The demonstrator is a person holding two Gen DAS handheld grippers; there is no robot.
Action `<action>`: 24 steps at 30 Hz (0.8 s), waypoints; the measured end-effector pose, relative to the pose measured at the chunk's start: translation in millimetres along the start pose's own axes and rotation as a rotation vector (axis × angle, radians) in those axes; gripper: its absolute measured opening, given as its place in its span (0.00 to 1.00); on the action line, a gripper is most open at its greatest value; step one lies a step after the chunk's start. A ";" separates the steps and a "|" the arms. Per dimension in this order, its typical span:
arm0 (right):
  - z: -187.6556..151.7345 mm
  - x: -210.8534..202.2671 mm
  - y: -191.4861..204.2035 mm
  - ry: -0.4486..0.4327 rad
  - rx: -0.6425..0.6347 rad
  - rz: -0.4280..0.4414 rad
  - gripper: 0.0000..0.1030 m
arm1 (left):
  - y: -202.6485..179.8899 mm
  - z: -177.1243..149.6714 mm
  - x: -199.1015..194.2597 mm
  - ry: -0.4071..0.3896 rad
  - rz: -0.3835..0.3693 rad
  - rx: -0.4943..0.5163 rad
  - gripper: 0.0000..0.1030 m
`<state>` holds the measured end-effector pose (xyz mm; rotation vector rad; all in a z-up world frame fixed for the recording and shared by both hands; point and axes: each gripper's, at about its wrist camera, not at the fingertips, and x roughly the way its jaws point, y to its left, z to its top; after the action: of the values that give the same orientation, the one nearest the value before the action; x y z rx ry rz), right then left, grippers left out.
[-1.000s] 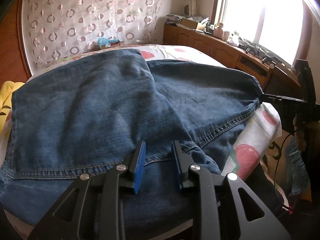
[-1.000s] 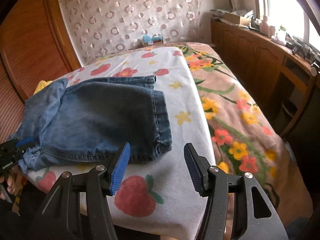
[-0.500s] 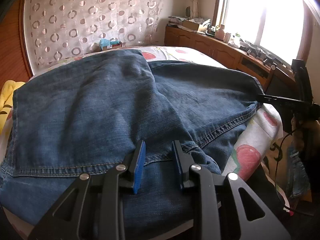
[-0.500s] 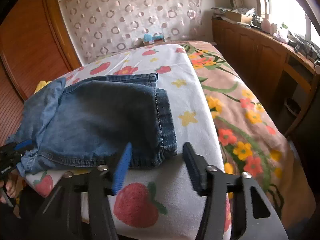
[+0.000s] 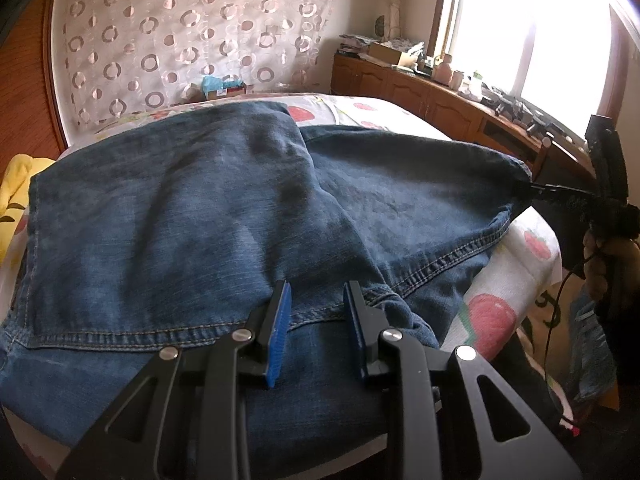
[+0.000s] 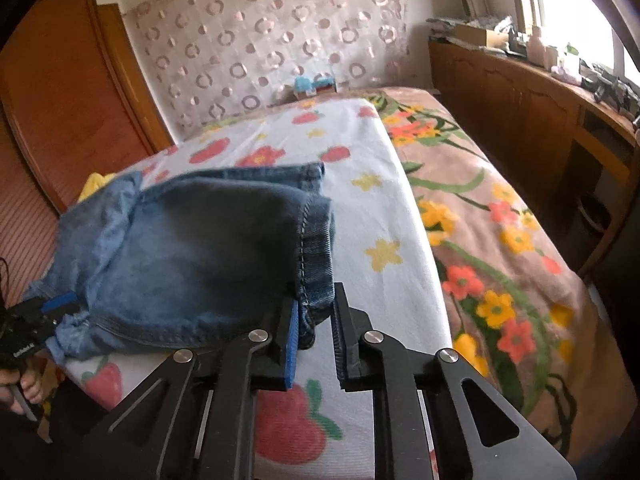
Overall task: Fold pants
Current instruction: 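Lift the hem with the right gripper and fold it over the jeans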
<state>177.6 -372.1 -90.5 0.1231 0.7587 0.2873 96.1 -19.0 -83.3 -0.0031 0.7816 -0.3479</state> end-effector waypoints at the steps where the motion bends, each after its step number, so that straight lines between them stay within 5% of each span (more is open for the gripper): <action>1: 3.2 -4.1 1.4 -0.014 0.003 0.010 0.11 | 0.9 0.6 -2.8 -0.005 0.004 -0.002 0.25; 10: 58.9 -50.8 61.1 -0.146 -0.137 0.103 0.08 | 12.9 9.6 -39.5 -0.084 0.024 -0.023 0.25; 17: 100.0 -67.8 159.7 -0.212 -0.314 0.224 0.07 | 32.8 10.7 -75.0 -0.145 0.055 -0.050 0.25; 24: 104.4 -58.0 262.1 -0.189 -0.436 0.402 0.06 | 61.0 -7.9 -97.1 -0.167 0.080 -0.105 0.25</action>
<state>154.5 -140.2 78.7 -0.1115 0.4648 0.8052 45.6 69.4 -30.0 -0.0983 0.6315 -0.2275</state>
